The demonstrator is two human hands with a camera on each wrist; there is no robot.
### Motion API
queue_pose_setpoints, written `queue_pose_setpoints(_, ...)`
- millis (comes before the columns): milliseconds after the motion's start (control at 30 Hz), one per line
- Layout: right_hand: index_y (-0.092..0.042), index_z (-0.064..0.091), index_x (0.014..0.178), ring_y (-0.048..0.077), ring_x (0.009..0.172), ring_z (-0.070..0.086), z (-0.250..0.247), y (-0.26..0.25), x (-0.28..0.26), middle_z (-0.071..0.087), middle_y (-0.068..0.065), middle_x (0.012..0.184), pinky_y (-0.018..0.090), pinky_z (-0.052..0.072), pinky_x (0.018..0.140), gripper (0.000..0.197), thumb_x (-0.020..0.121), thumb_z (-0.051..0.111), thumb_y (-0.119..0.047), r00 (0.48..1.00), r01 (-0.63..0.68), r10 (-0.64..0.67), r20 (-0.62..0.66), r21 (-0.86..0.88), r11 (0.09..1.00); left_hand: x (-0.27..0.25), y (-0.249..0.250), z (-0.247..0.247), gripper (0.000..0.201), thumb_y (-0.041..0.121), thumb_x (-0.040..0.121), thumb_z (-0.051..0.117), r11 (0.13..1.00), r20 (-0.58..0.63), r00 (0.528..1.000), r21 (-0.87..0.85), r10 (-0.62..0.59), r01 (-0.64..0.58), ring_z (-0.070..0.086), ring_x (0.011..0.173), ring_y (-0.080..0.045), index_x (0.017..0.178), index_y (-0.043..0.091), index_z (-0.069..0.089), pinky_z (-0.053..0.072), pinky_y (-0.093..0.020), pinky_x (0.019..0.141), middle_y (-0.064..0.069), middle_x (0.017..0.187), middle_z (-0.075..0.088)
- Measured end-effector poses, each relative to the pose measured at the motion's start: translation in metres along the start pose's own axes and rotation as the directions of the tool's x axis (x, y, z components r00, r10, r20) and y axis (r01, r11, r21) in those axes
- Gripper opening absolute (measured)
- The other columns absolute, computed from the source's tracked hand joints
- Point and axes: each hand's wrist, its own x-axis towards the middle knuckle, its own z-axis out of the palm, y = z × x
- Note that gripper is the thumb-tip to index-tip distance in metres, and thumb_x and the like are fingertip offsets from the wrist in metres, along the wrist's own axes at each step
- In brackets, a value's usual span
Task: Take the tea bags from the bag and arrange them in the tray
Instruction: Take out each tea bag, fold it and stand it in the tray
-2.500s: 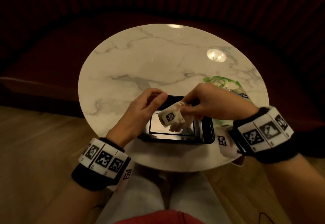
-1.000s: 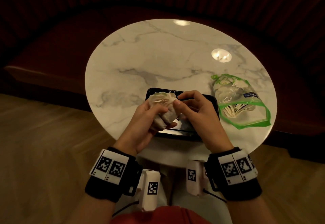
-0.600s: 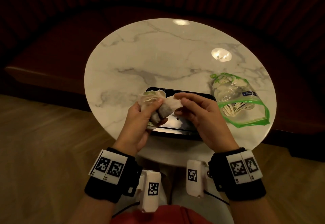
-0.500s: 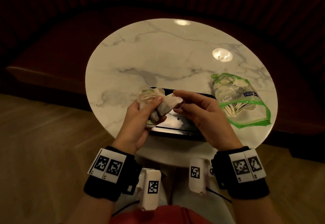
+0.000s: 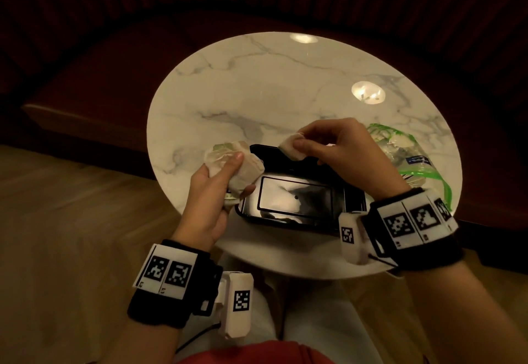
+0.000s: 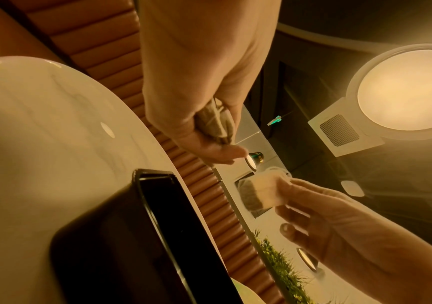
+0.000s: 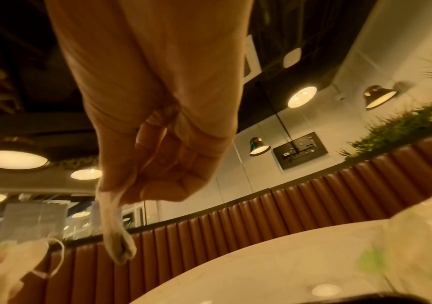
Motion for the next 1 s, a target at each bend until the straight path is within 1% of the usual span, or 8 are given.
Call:
queue_pose_setpoints(100, -0.018, 0.076, 0.099, -0.004, 0.072, 0.062, 0.002, -0.001, 0.02, 0.07, -0.012, 0.085, 0.005, 0.043, 0.062, 0.017, 0.087, 0.07, -0.029, 0.996, -0.01, 0.023, 0.088, -0.145, 0.989, 0.001, 0.002, -0.004, 0.017, 0.014, 0.093, 0.062, 0.999, -0.022, 1.0, -0.038, 0.006, -0.007, 0.073, 0.075, -0.016, 0.109, 0.008, 0.064, 0.056, -0.022, 0.055, -0.006, 0.087, 0.076)
queue_pose_setpoints(167, -0.019, 0.076, 0.101, -0.006, 0.071, 0.058, 0.005, 0.001, 0.034, 0.069, -0.01, 0.088, 0.003, 0.04, 0.062, 0.019, 0.089, 0.068, -0.031, 0.98, -0.006, 0.058, 0.189, -0.261, 0.965, 0.003, 0.002, -0.007, 0.021, 0.016, 0.094, 0.061, 0.999, -0.035, 0.999, -0.05, -0.005, 0.003, 0.073, 0.075, -0.019, 0.113, 0.006, 0.064, 0.057, -0.023, 0.058, -0.01, 0.089, 0.075)
queue_pose_setpoints(267, -0.021, 0.075, 0.106, -0.003, 0.073, 0.055, 0.014, 0.004, 0.051, 0.071, -0.005, 0.097, 0.016, 0.038, 0.073, 0.02, 0.093, 0.064, -0.03, 0.935, 0.037, 0.115, 0.334, -0.417, 0.908, 0.005, 0.002, -0.011, 0.026, 0.018, 0.095, 0.06, 0.996, -0.051, 0.998, -0.079, -0.031, 0.027, 0.073, 0.075, -0.022, 0.116, 0.003, 0.063, 0.06, -0.025, 0.061, -0.015, 0.09, 0.074)
queue_pose_setpoints(367, -0.018, 0.075, 0.108, 0.006, 0.084, 0.056, 0.025, 0.005, 0.064, 0.072, -0.001, 0.104, 0.02, 0.037, 0.077, 0.021, 0.093, 0.063, -0.028, 0.901, 0.075, 0.154, 0.406, -0.493, 0.867, 0.006, 0.003, -0.016, 0.028, 0.022, 0.095, 0.06, 0.996, -0.053, 0.997, -0.072, -0.054, 0.05, 0.073, 0.074, -0.023, 0.117, 0.004, 0.062, 0.061, -0.029, 0.062, -0.019, 0.094, 0.073)
queue_pose_setpoints(633, -0.012, 0.074, 0.106, 0.01, 0.084, 0.056, 0.05, 0.009, 0.084, 0.07, 0.002, 0.098, 0.018, 0.038, 0.069, 0.022, 0.09, 0.068, -0.025, 0.891, 0.098, 0.146, 0.43, -0.496, 0.863, 0.011, 0.002, -0.026, 0.033, 0.029, 0.095, 0.06, 0.996, -0.057, 0.994, -0.034, -0.089, 0.087, 0.072, 0.091, -0.02, 0.121, 0.01, 0.064, 0.06, -0.036, 0.081, -0.012, 0.109, 0.073)
queue_pose_setpoints(733, -0.013, 0.074, 0.1, 0.012, 0.084, 0.06, 0.056, 0.01, 0.088, 0.07, 0.001, 0.093, 0.023, 0.042, 0.074, 0.019, 0.088, 0.07, -0.027, 0.893, 0.11, 0.129, 0.43, -0.489, 0.866, 0.012, 0.001, -0.027, 0.032, 0.027, 0.095, 0.06, 0.996, -0.062, 0.995, -0.043, -0.079, 0.077, 0.071, 0.097, -0.022, 0.121, 0.009, 0.064, 0.058, -0.033, 0.082, -0.011, 0.109, 0.073)
queue_pose_setpoints(867, -0.023, 0.067, 0.087, 0.017, 0.086, 0.062, 0.065, 0.014, 0.093, 0.066, -0.004, 0.089, 0.034, 0.051, 0.076, 0.01, 0.085, 0.072, -0.032, 0.914, 0.091, 0.141, 0.381, -0.529, 0.844, 0.011, 0.0, -0.027, 0.033, 0.026, 0.095, 0.059, 0.997, -0.048, 0.997, -0.047, -0.066, 0.064, 0.071, 0.094, -0.023, 0.122, 0.006, 0.063, 0.059, -0.032, 0.081, -0.015, 0.108, 0.072)
queue_pose_setpoints(1000, -0.024, 0.067, 0.087, 0.02, 0.088, 0.062, 0.073, 0.018, 0.096, 0.065, -0.001, 0.095, 0.034, 0.05, 0.073, 0.011, 0.084, 0.072, -0.034, 0.929, 0.068, 0.165, 0.332, -0.59, 0.804, 0.012, -0.001, -0.027, 0.034, 0.026, 0.095, 0.06, 0.998, -0.044, 0.997, -0.04, -0.059, 0.057, 0.071, 0.096, -0.024, 0.122, 0.006, 0.063, 0.058, -0.035, 0.083, -0.016, 0.109, 0.072)
